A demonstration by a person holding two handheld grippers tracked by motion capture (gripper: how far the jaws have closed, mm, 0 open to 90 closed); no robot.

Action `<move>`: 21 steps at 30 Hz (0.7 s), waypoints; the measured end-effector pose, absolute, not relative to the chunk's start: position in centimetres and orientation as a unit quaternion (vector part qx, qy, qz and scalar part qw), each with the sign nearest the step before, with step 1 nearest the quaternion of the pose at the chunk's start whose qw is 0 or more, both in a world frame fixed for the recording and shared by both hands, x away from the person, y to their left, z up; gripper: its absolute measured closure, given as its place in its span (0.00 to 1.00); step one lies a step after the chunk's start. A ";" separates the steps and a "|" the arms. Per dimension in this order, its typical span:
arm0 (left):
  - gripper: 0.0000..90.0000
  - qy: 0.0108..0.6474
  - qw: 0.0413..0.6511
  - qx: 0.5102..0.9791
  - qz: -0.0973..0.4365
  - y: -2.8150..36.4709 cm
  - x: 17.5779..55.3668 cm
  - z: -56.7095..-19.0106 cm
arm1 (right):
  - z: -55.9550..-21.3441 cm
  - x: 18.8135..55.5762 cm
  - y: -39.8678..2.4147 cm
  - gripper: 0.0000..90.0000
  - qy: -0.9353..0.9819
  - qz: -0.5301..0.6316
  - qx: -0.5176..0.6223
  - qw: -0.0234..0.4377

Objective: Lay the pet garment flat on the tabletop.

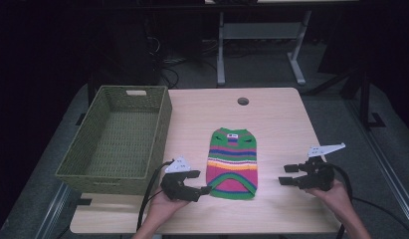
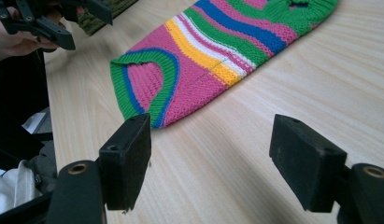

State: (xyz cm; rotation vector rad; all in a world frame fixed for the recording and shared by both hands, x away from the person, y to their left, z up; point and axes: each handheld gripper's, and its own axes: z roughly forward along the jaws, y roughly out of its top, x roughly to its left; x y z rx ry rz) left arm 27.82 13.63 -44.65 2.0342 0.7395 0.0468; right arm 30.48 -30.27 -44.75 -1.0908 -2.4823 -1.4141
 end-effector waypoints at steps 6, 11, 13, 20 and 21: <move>0.27 0.302 0.468 0.830 0.020 14.0 27.2 -44.8 | -45.1 29.7 -30.2 0.32 -0.812 -0.461 -0.356 0.043; 0.27 0.306 0.468 0.829 0.021 14.5 26.7 -45.2 | -45.6 28.7 -30.3 0.32 -0.810 -0.464 -0.357 0.039; 0.27 0.308 0.469 0.828 0.021 14.7 26.6 -45.4 | -45.7 28.4 -30.4 0.31 -0.810 -0.461 -0.359 0.039; 0.25 0.304 0.470 0.828 0.029 14.8 25.8 -45.4 | -46.2 27.0 -30.8 0.30 -0.804 -0.470 -0.364 0.026; 0.25 0.303 0.469 0.829 0.033 14.7 25.6 -45.3 | -46.2 26.8 -30.8 0.29 -0.802 -0.472 -0.365 0.025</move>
